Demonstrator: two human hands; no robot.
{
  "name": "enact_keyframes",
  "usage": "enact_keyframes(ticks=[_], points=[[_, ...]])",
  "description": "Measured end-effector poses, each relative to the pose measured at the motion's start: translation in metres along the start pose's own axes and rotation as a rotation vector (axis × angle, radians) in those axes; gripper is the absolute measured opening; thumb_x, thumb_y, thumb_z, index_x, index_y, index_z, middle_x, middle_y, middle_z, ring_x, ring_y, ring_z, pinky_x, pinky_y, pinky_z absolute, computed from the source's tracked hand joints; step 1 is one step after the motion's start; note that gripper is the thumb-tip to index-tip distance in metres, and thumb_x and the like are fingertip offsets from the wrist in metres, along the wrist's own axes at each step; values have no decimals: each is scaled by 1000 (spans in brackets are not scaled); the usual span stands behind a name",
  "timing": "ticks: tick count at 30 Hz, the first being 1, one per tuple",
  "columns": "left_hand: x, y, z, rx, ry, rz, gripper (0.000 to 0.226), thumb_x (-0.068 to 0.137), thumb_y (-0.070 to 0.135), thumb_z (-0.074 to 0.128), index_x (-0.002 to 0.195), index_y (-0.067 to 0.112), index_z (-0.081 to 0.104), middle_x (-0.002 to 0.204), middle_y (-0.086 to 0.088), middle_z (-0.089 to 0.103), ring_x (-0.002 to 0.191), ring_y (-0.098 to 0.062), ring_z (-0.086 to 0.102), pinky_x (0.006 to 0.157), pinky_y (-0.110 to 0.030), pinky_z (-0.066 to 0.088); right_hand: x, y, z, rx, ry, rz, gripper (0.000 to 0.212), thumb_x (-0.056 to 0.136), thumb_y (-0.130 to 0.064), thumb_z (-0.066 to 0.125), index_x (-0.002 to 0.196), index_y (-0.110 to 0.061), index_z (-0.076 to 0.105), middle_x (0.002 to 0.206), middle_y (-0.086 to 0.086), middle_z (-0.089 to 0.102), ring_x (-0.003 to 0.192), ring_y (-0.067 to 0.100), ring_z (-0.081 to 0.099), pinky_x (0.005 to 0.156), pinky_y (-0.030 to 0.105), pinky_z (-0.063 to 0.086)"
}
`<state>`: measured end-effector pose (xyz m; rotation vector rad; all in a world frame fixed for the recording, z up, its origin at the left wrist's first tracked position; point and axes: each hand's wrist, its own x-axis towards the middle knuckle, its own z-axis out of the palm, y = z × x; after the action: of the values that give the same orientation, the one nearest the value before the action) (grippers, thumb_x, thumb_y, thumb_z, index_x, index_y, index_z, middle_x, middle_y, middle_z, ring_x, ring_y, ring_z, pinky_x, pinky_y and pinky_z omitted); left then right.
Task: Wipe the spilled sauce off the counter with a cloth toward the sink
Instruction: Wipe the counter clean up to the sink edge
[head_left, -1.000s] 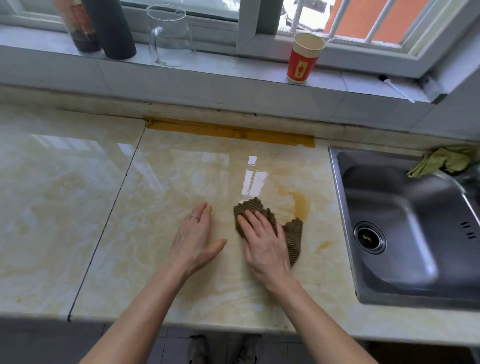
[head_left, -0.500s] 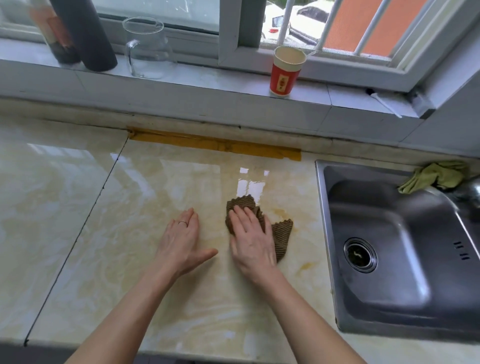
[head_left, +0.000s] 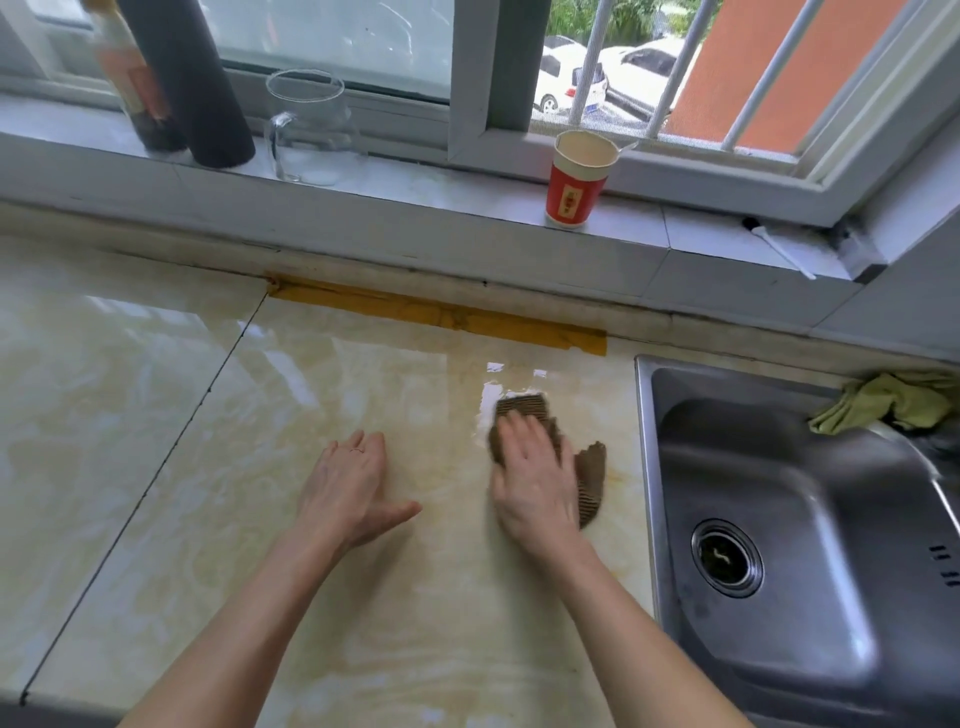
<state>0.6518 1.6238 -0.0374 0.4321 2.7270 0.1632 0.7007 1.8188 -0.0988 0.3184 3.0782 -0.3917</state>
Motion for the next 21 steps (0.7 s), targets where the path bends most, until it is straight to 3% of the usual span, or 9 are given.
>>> enact_keyframes(ticks=[2,4,6,9,12,14,18,21], points=[[4,-2,-3,23,6,9,63,76,60,60,115,13,45,119,-5,54,115,-25,48,110,-35,28,7,14,-7,27,61,193,60,100,-29,37,155,-21,14,162,-5,10,149,13,2,120,46,-4],[8,-2,-3,44,20,23,59,77,58,58,113,12,47,115,-4,56,115,-24,49,113,-35,24,5,9,-8,67,68,248,59,101,-27,36,155,-20,14,162,-4,9,149,14,1,120,45,-5],[10,-1,-4,65,31,35,57,80,57,56,113,12,47,115,-5,58,117,-23,49,114,-35,22,0,-11,2,59,58,154,58,99,-23,37,154,-18,20,162,-2,13,149,15,5,121,45,-1],[16,3,-6,69,48,41,61,83,56,53,125,13,43,119,-6,60,118,-24,50,111,-35,25,10,-42,12,96,35,-87,57,93,-21,44,149,-16,37,157,0,30,146,18,22,118,52,17],[25,4,-6,17,77,52,62,85,52,53,133,16,38,127,-6,52,116,-24,49,100,-31,34,46,-46,5,68,-56,-155,58,99,-28,39,154,-22,22,161,-6,16,149,14,5,120,46,1],[30,1,-6,-23,82,68,67,84,50,56,137,15,34,141,-7,40,125,-25,42,103,-30,33,68,-30,1,10,-11,-47,58,99,-33,37,154,-24,19,162,-6,14,149,15,0,119,46,-3],[42,-5,-5,-47,62,112,78,85,50,57,144,11,26,152,-9,26,140,-24,26,115,-33,20,84,-1,-8,31,109,362,60,97,-33,39,153,-19,23,161,-1,16,149,21,0,119,50,-1],[50,-5,-4,-46,75,136,78,85,51,56,145,11,25,152,-10,26,141,-23,23,116,-32,16,82,-25,-9,80,71,337,60,98,-29,38,154,-16,19,162,1,11,149,20,-1,118,47,-5]])
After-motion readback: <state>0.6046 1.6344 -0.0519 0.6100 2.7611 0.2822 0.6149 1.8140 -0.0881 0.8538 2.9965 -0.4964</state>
